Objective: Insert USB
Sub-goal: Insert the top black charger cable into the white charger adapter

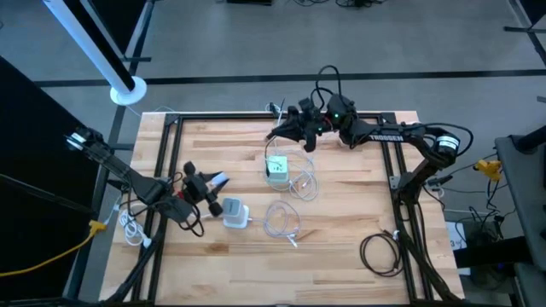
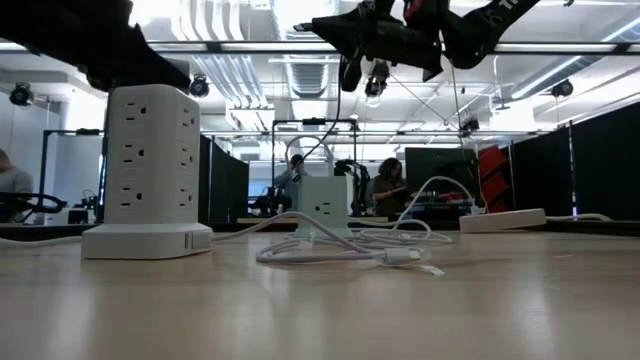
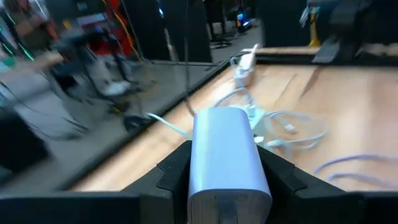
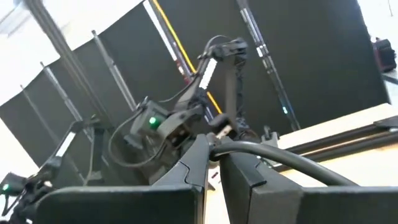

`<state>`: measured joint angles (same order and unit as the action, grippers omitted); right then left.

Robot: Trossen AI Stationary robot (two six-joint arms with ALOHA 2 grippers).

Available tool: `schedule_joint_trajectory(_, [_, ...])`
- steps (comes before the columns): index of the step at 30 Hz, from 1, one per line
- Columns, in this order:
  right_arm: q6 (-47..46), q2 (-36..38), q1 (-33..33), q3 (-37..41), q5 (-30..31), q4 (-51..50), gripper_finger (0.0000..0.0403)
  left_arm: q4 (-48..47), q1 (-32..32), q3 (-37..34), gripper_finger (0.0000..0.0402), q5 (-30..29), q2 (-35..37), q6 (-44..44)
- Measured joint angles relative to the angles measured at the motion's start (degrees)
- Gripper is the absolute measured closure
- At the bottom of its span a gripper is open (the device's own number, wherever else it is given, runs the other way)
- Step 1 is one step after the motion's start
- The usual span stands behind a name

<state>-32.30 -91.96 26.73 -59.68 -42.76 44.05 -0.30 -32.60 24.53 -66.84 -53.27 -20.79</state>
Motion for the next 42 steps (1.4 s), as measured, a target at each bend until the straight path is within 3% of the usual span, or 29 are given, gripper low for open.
schedule_joint_trajectory(5, [5.91, 0.02, -0.87, 0.02, -3.72, 0.30, 0.0389, 0.53, 0.21, 0.09, 0.0284, 6.41, 2.48, -16.57])
schedule_joint_trajectory(12, [28.55, -0.02, -5.93, 0.06, -1.77, -2.52, 0.0389, 0.75, 0.26, 0.09, 0.0284, 13.23, 6.50, -39.23])
schedule_joint_trajectory(16, [44.70, -1.64, -12.45, 0.07, 0.68, -2.53, 0.0389, 2.74, 0.31, 0.09, 0.0284, 17.82, 9.10, -43.73])
schedule_joint_trajectory(19, [50.13, -3.05, -16.45, 0.11, 2.09, 0.72, 0.0389, 7.74, 0.31, 0.11, 0.0284, 21.15, 10.69, -44.24])
schedule_joint_trajectory(25, [57.18, -8.00, -23.01, -0.11, 11.84, 15.39, 0.0389, 12.33, 0.29, 0.20, 0.0284, 28.52, 11.79, -42.75])
schedule_joint_trajectory(34, [62.23, -17.58, -25.16, -9.57, 12.17, 16.07, 0.0389, 13.86, 0.29, 0.20, 0.0284, 37.30, 10.94, -41.91])
schedule_joint_trajectory(42, [61.28, -21.84, -25.99, -11.80, 11.26, 21.64, 0.0389, 18.02, 0.05, 0.20, 0.0284, 43.12, 11.62, -28.90])
